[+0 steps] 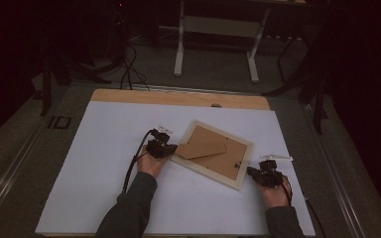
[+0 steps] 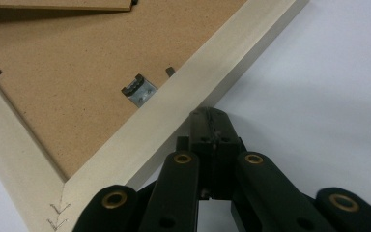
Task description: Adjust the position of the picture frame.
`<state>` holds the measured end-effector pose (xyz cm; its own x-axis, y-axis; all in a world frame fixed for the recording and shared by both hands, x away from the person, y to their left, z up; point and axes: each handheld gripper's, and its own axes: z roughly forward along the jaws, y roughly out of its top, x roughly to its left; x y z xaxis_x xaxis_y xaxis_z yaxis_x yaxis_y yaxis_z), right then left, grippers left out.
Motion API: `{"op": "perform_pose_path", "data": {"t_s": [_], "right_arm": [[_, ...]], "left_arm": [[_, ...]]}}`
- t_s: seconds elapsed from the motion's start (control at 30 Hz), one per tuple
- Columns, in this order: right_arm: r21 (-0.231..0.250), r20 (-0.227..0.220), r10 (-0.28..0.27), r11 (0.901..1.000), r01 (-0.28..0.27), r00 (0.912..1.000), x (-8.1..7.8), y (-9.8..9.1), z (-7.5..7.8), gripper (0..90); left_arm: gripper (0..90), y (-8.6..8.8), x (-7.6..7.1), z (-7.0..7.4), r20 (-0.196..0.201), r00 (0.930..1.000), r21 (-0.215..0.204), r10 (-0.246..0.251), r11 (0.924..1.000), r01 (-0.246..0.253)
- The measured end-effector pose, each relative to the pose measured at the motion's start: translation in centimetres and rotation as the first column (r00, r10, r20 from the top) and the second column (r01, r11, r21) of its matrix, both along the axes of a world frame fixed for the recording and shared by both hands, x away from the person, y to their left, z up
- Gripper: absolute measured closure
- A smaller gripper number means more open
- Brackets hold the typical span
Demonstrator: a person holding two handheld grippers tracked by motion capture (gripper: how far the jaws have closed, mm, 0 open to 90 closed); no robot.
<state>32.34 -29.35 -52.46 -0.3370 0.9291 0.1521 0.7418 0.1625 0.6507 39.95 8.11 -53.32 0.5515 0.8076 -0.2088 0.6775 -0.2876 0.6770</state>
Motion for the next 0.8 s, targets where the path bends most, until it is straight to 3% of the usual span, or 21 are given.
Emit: {"op": "perform_pose_path", "data": {"t_s": [0.3,0.8], "right_arm": [[-0.038,0.002,0.027,0.9989,-0.027,0.9996,0.7,1.2,0.1,90.0],[-0.022,-0.009,0.039,0.999,-0.039,0.9992,1.8,2.1,0.1,90.0]], "left_arm": [[90.0,1.1,-0.5,0.1,-0.012,0.9995,0.002,0.029,0.9996,-0.029],[90.0,2.3,-1.5,0.1,-0.002,0.9989,0.011,0.047,0.9988,-0.047]]}}
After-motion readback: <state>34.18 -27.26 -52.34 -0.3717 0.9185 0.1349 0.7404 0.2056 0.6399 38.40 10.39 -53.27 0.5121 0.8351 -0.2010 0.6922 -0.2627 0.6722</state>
